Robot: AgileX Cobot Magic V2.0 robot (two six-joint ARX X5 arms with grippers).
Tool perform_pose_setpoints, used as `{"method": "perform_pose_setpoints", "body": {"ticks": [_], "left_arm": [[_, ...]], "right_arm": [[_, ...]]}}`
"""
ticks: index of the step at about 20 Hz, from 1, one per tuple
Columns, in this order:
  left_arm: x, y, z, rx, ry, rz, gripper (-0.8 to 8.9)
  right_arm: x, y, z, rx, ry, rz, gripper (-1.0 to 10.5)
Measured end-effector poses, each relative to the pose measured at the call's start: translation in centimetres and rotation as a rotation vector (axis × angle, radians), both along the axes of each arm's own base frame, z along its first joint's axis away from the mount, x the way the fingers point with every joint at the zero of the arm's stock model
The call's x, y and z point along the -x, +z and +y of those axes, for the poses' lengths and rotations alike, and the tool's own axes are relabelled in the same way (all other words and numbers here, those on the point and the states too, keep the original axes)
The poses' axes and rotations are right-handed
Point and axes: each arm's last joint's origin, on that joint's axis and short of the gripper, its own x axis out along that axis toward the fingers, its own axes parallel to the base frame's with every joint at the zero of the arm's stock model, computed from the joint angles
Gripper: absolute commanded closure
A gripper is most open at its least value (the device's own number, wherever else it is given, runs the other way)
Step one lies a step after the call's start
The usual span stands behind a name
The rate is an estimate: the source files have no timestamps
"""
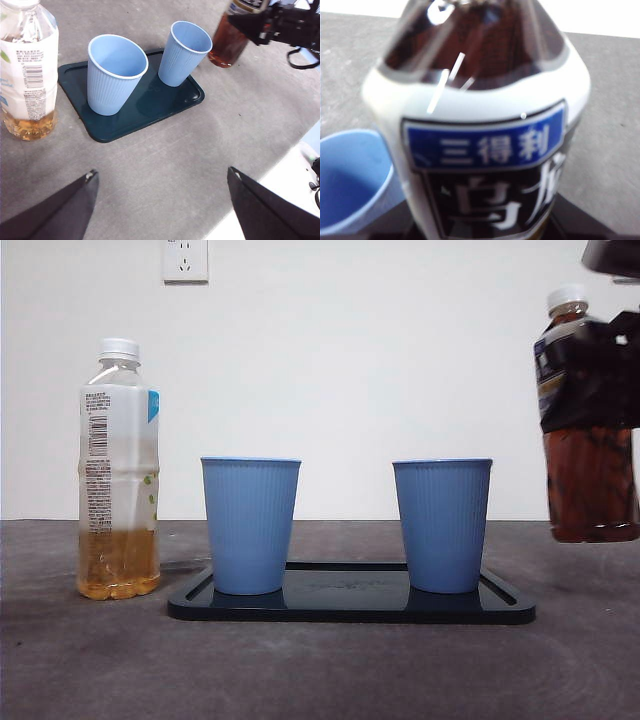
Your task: Pour the drink into the cup
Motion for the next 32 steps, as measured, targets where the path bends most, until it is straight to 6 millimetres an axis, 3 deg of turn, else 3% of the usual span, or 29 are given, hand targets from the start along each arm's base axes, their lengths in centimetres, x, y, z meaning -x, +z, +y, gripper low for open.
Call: {"method": "perform_pose_setpoints", "body": {"ticks": [8,18,27,30,32], "left_arm": [[0.0,0.0,0.0,-0.005,0.006,0.003,3.97],[-0.2,-0.1,0.2,-0.059,0.082,-0.011,3.61],[-0.2,-0.1,0.2,-0.059,0.082,-0.011,3.34],[-0.2,-0.1,0.3,-0.07,0.099,-0.017,2.01],[-0.4,0.1,0.3,-0.088,0.125,-0.042,1.72]], "right_arm": [[-2.7,-3.2,0.2,0.0,-0.015,0.025,7.6],[-2.9,-3.6,0.3,0.003,-0.016,0.039,6.6],[-2.6,-4.0,0.2,0.016,-0.015,0.105,4.8],[-2.5,-4.4,0.2,0.024,-0.015,0.144,4.5],[-2.3,-4.5,0.1,0.029,-0.015,0.169,4.5]]}}
